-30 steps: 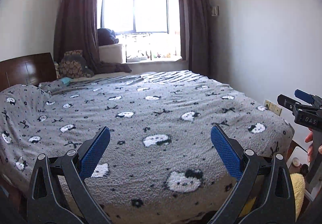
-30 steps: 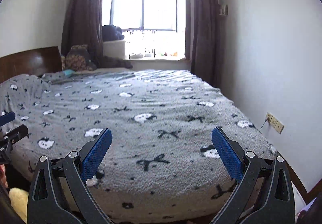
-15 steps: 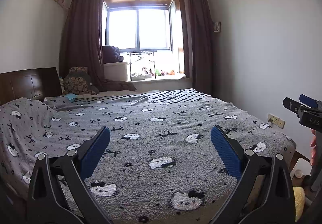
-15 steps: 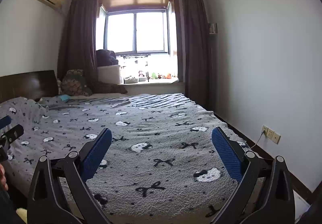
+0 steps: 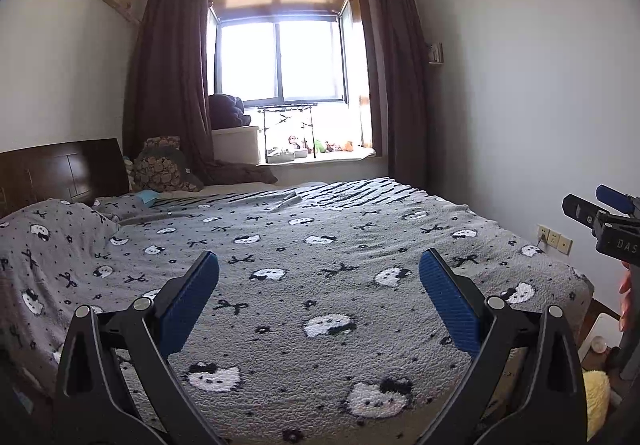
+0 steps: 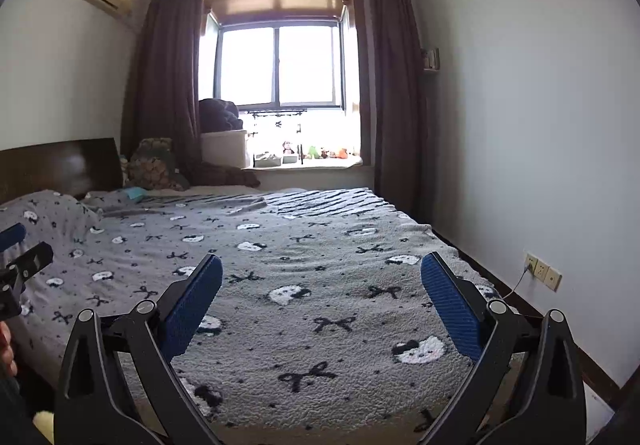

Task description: Collect trash

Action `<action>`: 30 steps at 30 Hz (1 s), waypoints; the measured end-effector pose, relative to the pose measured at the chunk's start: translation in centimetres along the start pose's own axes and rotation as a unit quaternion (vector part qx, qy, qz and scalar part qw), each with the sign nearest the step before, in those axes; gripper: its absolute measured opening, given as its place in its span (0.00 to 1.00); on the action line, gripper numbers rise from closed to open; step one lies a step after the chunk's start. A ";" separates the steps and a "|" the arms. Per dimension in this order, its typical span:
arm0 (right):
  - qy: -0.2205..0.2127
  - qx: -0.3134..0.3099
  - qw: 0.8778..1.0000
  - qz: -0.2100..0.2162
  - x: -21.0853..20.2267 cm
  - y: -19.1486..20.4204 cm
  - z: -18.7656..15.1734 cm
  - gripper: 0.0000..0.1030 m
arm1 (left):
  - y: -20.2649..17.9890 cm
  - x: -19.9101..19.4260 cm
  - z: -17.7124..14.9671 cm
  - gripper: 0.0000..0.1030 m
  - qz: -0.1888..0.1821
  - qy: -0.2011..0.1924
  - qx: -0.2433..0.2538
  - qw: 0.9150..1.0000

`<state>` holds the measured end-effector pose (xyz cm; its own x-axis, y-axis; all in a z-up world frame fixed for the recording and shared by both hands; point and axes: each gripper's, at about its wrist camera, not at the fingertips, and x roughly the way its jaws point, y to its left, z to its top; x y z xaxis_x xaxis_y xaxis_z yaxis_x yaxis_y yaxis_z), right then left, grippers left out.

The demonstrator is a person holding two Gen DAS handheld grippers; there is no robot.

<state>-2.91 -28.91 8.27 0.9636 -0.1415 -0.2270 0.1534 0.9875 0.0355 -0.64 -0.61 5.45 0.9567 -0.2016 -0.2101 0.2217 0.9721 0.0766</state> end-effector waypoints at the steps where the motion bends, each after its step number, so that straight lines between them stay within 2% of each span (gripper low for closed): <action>1: 0.000 0.000 1.000 0.000 0.0 0.1 -0.1 0.97 | 0.1 0.0 0.0 0.92 0.001 0.000 0.000 1.000; 30: -0.009 -0.008 1.000 0.015 -0.1 1.1 0.5 0.97 | 0.3 -0.7 0.7 0.92 0.011 -0.003 0.010 1.000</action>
<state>-2.76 -27.81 8.79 0.9715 -0.1132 -0.2083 0.1211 0.9923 0.0257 -1.09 -0.24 6.28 0.9623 -0.1817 -0.2022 0.2048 0.9737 0.0997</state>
